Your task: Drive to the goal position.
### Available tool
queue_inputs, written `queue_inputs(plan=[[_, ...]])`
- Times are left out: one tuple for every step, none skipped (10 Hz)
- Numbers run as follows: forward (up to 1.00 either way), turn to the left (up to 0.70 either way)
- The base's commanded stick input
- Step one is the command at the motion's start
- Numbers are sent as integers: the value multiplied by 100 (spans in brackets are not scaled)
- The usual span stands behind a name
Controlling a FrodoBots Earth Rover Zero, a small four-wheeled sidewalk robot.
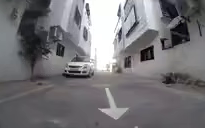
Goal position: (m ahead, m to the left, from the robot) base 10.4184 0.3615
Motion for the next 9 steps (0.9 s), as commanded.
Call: queue_inputs(plan=[[100, 0], [100, 0], [100, 0], [100, 0], [100, 0], [100, 0], [100, 0], [100, 0], [100, 0]])
